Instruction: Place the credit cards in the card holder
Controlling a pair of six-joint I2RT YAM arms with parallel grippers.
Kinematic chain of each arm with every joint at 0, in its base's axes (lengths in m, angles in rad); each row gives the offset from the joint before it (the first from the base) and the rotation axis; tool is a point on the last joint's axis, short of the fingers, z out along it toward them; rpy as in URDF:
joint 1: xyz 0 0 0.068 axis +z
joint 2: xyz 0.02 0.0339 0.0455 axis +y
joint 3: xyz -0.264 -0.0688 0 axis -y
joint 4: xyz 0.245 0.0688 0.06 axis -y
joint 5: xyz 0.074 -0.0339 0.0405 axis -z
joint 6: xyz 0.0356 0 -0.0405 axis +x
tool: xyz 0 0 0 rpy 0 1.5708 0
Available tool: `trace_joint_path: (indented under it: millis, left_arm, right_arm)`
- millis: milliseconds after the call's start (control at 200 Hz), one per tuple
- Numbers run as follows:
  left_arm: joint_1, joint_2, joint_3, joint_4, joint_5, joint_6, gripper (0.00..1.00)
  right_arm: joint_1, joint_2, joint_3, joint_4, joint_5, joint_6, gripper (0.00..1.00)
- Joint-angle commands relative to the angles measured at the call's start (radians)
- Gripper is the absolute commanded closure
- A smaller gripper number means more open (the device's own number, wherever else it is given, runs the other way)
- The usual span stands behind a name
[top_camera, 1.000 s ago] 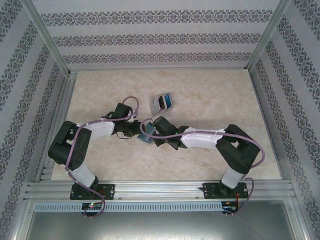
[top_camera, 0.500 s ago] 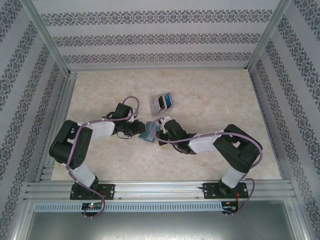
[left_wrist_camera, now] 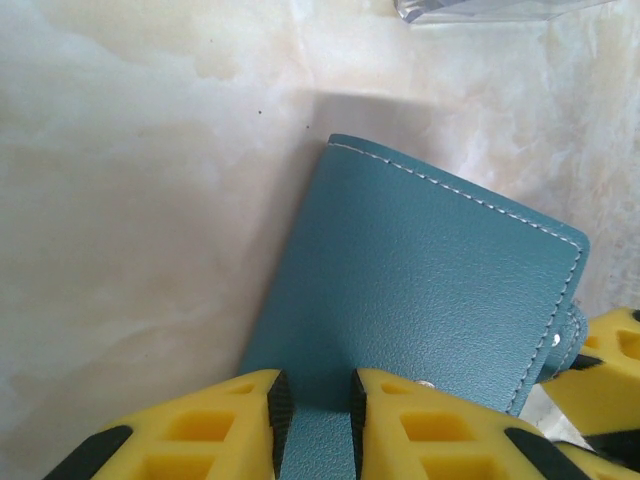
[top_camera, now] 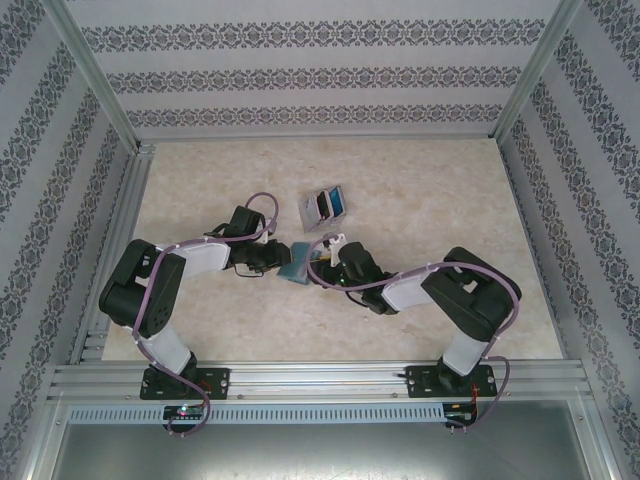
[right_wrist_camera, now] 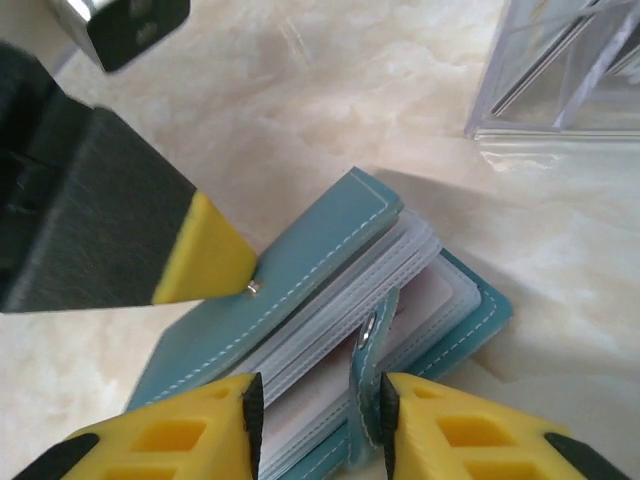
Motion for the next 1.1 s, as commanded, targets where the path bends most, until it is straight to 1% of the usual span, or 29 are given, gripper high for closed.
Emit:
trace_joint_path:
  millis: [0,70,135,200,265,295,350,440,555,580,645,709,904,994,1094]
  left_arm:
    - [0.003,0.019,-0.017,-0.075,-0.027,0.015,0.73]
    - [0.002,0.007,-0.017,-0.076,-0.031,0.008,0.73]
    - [-0.003,0.001,-0.024,-0.061,-0.026,-0.009,0.73]
    - [-0.010,-0.002,-0.026,-0.050,-0.025,-0.022,0.73]
    - [-0.018,-0.004,-0.023,-0.050,-0.031,-0.030,0.72]
    - [-0.020,-0.003,-0.023,-0.050,-0.033,-0.032,0.72]
    - [-0.025,-0.001,-0.023,-0.048,-0.035,-0.037,0.73]
    - [-0.028,0.008,-0.021,-0.049,-0.039,-0.034,0.73]
    - [-0.029,0.013,-0.018,-0.054,-0.042,-0.029,0.73]
    - [-0.027,0.013,-0.019,-0.053,-0.042,-0.029,0.73]
    - [-0.029,0.011,-0.022,-0.050,-0.045,-0.029,0.73]
    - [-0.028,0.012,-0.023,-0.049,-0.047,-0.029,0.73]
    - [-0.028,0.012,-0.025,-0.050,-0.047,-0.025,0.73]
    - [-0.027,0.013,-0.029,-0.046,-0.049,-0.025,0.73]
    - [-0.029,0.017,-0.034,-0.035,-0.044,-0.029,0.73]
  right_arm:
    - [-0.038,-0.102,-0.005,-0.063,-0.062,0.074,0.61]
    - [-0.061,-0.151,0.039,-0.232,-0.072,0.123,0.62]
    - [-0.080,-0.172,0.101,-0.403,-0.108,0.172,0.64]
    - [-0.089,-0.175,0.167,-0.576,-0.126,0.230,0.68]
    - [-0.091,-0.155,0.230,-0.718,-0.153,0.260,0.68]
    - [-0.088,-0.143,0.254,-0.768,-0.157,0.268,0.68]
    - [-0.077,-0.122,0.294,-0.843,-0.159,0.267,0.71]
    - [-0.047,-0.093,0.363,-0.957,-0.108,0.253,0.74]
    - [-0.028,-0.052,0.436,-1.027,-0.083,0.243,0.74]
    - [-0.025,-0.045,0.447,-1.041,-0.069,0.241,0.73]
    - [-0.016,-0.012,0.501,-1.107,-0.014,0.216,0.67]
    - [0.000,0.027,0.554,-1.169,0.046,0.190,0.65]
    - [0.032,0.151,0.691,-1.264,0.132,0.137,0.62]
    - [0.043,0.201,0.740,-1.297,0.164,0.115,0.58]
    - [0.061,0.234,0.778,-1.318,0.201,0.101,0.56]
